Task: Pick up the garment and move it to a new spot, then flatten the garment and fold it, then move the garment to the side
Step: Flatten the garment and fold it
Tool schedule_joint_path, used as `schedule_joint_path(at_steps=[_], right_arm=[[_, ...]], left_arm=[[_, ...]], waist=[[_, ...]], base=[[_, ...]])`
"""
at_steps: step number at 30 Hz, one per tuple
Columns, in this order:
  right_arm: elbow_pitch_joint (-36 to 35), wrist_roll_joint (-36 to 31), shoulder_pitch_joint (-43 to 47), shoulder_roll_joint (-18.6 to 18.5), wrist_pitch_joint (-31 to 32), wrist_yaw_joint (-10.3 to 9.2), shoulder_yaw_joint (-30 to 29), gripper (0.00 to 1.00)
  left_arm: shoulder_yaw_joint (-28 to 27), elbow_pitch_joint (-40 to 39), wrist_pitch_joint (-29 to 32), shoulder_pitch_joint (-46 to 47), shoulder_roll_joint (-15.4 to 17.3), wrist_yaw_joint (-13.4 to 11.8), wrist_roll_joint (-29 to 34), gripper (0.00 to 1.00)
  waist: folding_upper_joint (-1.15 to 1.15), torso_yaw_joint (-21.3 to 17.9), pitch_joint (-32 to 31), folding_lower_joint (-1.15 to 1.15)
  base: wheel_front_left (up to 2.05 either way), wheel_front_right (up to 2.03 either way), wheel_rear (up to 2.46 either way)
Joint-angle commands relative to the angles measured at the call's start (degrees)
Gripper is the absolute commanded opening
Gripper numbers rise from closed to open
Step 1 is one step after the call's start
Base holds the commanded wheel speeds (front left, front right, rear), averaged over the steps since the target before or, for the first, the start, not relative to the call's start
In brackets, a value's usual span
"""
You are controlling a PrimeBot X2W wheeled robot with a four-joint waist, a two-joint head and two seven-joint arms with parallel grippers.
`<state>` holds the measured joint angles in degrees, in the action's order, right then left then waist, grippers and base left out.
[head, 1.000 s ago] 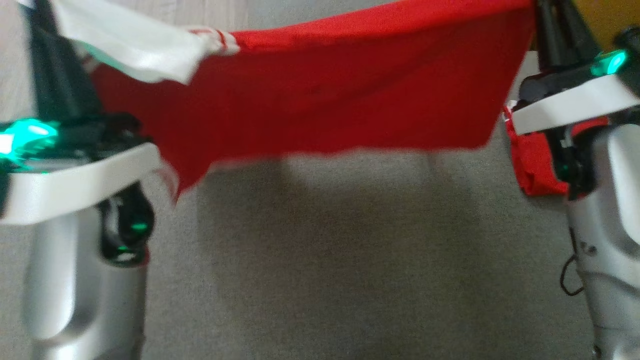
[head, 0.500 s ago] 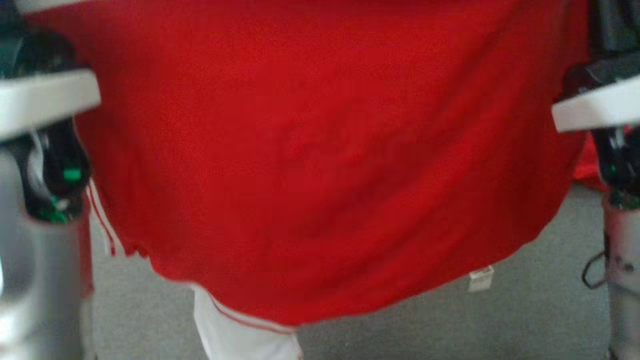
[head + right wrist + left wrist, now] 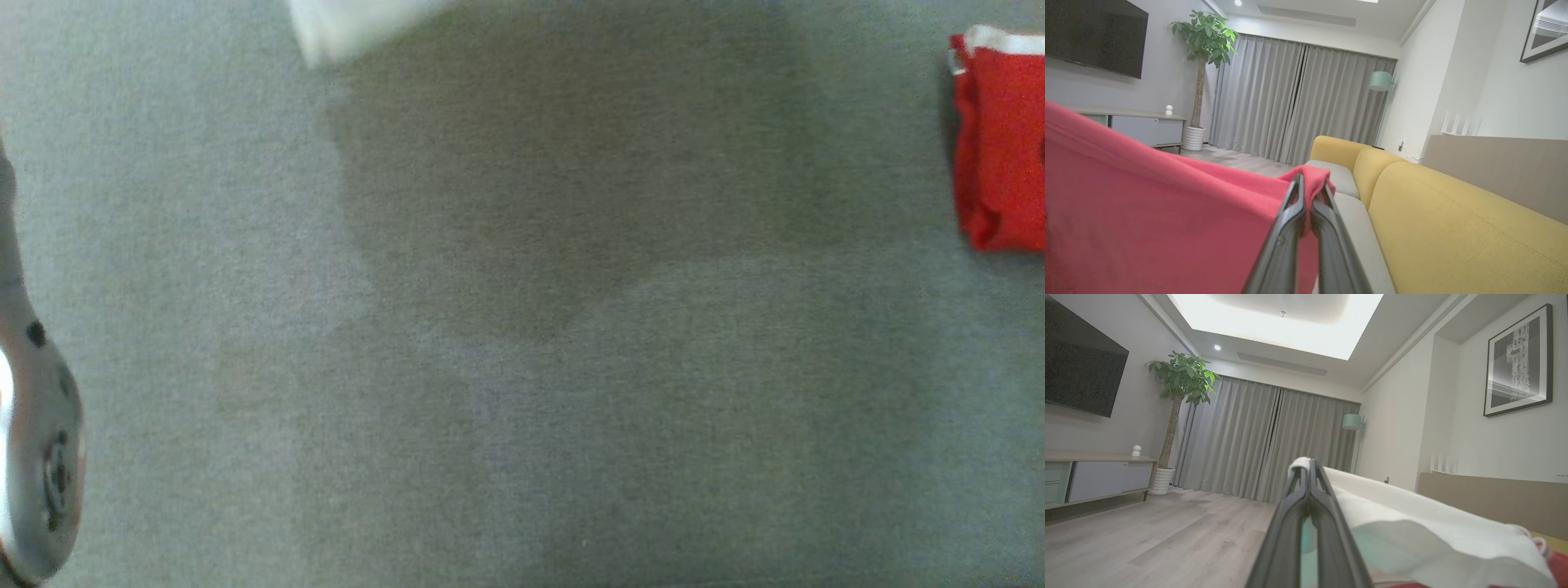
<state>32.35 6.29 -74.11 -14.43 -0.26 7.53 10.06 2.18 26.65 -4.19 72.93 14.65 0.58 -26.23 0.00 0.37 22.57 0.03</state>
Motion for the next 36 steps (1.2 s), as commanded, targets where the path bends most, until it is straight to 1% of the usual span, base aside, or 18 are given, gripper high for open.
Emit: schedule_joint_path(at_steps=[1, 5, 10, 13, 17, 19, 20, 21, 23, 26, 27, 28, 29, 32, 36], right_arm=[[1.46, -1.46, -3.19, 0.96, -2.39, -0.04, -0.88, 0.00], [10.09, -3.53, -5.10, 1.64, -6.85, -0.04, -1.92, 0.00], [18.94, -3.97, -1.31, 1.30, -9.01, -0.04, -0.06, 0.00], [23.71, -2.71, 2.67, 1.58, -8.12, -0.04, 2.99, 0.00], [28.39, -0.62, 8.45, 2.30, -5.60, -0.04, 10.38, 0.00], [29.61, 2.08, 11.32, 2.19, -4.04, -0.04, 13.94, 0.00], [29.80, 3.68, 12.71, 1.99, -3.25, -0.04, 15.73, 0.00], [29.80, 3.68, 12.71, 1.99, -3.25, -0.04, 15.73, 0.00], [29.32, 7.13, 15.33, 1.18, -1.59, -0.04, 19.43, 0.00], [26.71, 13.01, 19.22, -0.93, 0.72, -0.04, 24.57, 0.00], [25.50, 14.88, 20.47, -1.94, 1.44, -0.04, 26.23, 0.00], [22.99, 18.48, 22.97, -4.12, 2.70, -0.04, 29.19, 0.00], [21.66, 20.23, 24.13, -5.20, 3.30, -0.04, 30.48, 0.00], [17.73, 24.56, 27.17, -8.40, 4.43, -0.04, 33.62, 0.00], [13.84, 28.38, 30.46, -12.00, 5.78, -0.04, 36.35, 0.00]], left_arm=[[-1.40, 0.49, -1.60, 2.73, 2.83, 0.51, 0.26, 0.00], [0.45, 6.49, -4.23, 3.35, 1.55, 2.53, 0.52, 0.00], [3.08, 12.44, -6.49, -1.86, -0.41, 4.57, 0.38, 0.00], [4.29, 14.58, -7.58, -7.31, -0.49, 5.46, 0.14, 0.00], [5.57, 15.19, -8.18, -16.37, 0.23, 6.23, -0.70, 0.00], [6.29, 14.63, -8.34, -20.65, 0.08, 6.42, -1.24, 0.00], [6.59, 14.25, -8.33, -22.72, 0.04, 6.49, -1.56, 0.00], [6.59, 14.25, -8.33, -22.72, 0.04, 6.49, -1.56, 0.00], [7.23, 13.06, -8.05, -26.67, 0.06, 6.59, -2.17, 0.00], [8.61, 10.48, -6.92, -32.41, 0.45, 6.69, -2.53, 0.00], [8.95, 9.41, -6.38, -34.27, 0.59, 6.70, -2.73, 0.00], [9.43, 7.06, -5.18, -37.99, 0.87, 6.72, -3.24, 0.00], [9.65, 5.72, -4.49, -39.81, 1.05, 6.72, -3.48, 0.00], [10.12, 1.24, -2.25, -45.14, 1.66, 6.27, -4.05, 0.00], [10.51, -5.37, 0.43, -51.67, 2.71, 4.98, -4.49, 0.00]], waist=[[0.00, 0.98, 1.32, -0.03], [0.00, 1.83, 1.41, -0.03], [0.00, 3.08, 0.69, -0.03], [0.00, 2.82, -0.70, -0.03], [0.00, 1.90, -3.26, -0.03], [0.00, 1.94, -4.80, -0.03], [0.00, 1.92, -5.67, -0.03], [0.00, 1.92, -5.67, -0.03], [0.00, 1.89, -7.34, -0.03], [0.00, 1.90, -10.04, -0.03], [0.00, 1.88, -10.88, -0.03], [0.00, 1.84, -12.68, -0.03], [0.00, 1.81, -13.47, -0.03], [0.00, 1.70, -15.38, -0.03], [0.00, 1.61, -17.14, -0.03]], base=[[0.00, 0.00, 0.00], [0.00, 0.00, 0.00], [0.00, 0.00, 0.00], [0.00, 0.00, 0.00], [0.00, 0.00, 0.00], [0.00, 0.00, 0.00], [0.00, 0.00, 0.00], [0.00, 0.00, 0.00], [0.00, 0.00, 0.00], [0.00, 0.00, 0.00], [0.00, 0.00, 0.00], [0.00, 0.00, 0.00], [0.00, 0.00, 0.00], [0.00, 0.00, 0.00], [0.00, 0.00, 0.00]])
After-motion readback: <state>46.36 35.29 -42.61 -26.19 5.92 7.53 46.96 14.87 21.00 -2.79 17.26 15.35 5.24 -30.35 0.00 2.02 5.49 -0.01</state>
